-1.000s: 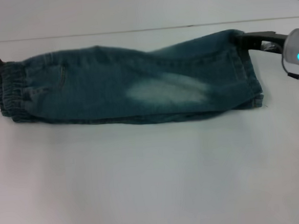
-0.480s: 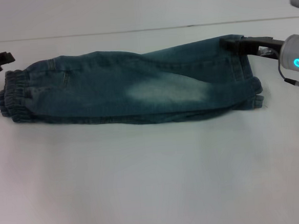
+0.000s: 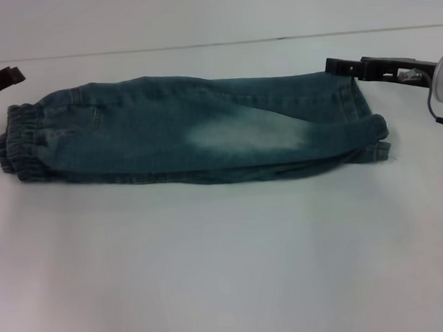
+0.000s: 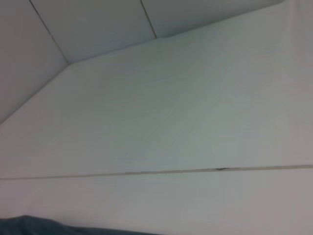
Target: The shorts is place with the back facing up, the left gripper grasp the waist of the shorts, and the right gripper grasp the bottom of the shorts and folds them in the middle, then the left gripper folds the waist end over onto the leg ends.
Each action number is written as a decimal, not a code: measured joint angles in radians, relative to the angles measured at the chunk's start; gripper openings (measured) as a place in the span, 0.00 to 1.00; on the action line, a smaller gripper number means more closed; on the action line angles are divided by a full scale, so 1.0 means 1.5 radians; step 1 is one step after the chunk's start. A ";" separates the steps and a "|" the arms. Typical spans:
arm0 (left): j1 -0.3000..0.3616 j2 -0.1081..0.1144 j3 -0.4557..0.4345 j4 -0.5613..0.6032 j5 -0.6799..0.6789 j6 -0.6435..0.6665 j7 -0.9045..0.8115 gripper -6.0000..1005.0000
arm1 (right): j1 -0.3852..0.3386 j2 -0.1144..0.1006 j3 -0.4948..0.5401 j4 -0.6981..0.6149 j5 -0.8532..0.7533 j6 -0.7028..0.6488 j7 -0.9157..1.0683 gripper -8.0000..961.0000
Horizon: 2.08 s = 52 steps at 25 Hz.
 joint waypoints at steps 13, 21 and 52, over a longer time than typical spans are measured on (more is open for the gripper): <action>0.029 0.028 0.008 0.065 0.088 0.127 0.020 0.94 | -0.095 -0.026 0.012 -0.166 0.013 -0.471 -0.068 1.00; 0.026 0.028 0.035 0.099 0.224 0.138 0.046 0.94 | -0.115 -0.001 -0.011 -0.169 -0.072 -0.568 -0.144 0.99; -0.008 0.005 0.207 0.074 0.281 0.023 0.051 0.94 | -0.107 0.009 -0.013 -0.134 -0.087 -0.463 -0.124 0.99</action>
